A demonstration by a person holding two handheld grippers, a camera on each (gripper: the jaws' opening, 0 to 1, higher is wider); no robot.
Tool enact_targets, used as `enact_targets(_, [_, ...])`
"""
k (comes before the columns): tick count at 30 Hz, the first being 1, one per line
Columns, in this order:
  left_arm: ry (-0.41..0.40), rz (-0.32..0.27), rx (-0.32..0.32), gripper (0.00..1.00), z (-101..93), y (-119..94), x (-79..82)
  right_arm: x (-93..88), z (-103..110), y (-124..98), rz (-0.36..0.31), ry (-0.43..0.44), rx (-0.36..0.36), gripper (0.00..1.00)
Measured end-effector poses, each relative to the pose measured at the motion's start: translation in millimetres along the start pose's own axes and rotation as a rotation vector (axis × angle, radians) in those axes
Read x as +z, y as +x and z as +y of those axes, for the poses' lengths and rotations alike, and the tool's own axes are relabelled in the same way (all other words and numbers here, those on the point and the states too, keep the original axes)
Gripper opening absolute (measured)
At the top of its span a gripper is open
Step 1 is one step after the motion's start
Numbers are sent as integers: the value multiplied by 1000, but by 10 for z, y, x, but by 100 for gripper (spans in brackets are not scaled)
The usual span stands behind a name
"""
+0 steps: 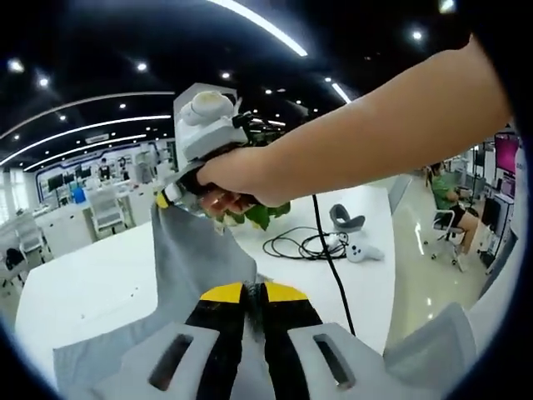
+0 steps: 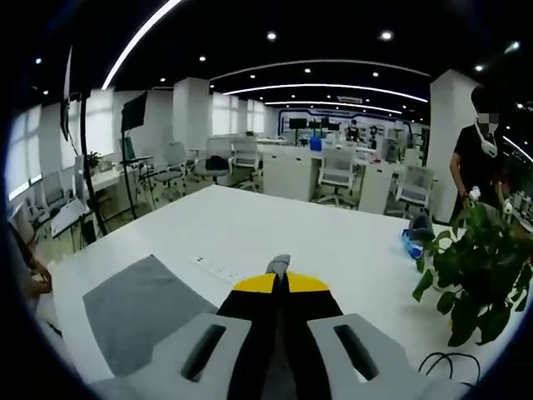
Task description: Fold the towel on the table until its edges align and the towel forms a compact rectangular stack.
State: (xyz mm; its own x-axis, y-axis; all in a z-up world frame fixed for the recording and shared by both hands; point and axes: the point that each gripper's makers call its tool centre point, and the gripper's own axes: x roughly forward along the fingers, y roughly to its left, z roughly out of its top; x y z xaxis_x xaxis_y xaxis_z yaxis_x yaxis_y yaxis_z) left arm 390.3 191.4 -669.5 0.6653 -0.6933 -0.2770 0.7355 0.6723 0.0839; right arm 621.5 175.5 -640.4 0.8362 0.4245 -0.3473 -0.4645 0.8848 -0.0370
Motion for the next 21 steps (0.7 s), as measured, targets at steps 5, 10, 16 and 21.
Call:
enact_targets(5, [-4,-29,7,7,49,-116,83,149,52,-7,-11,-12,0,0])
enact_targets(10, [-12,-62,12,7,105,-220,213,339,77,-102,-28,-33,-7,0])
enact_targets(16, [-3,-81,7,7,115,-292,362,518,26,-197,-43,-50,-20,0])
enact_targets(21, [13,-102,-22,7,-4,-256,534,556,-86,-265,-42,-60,-35,0])
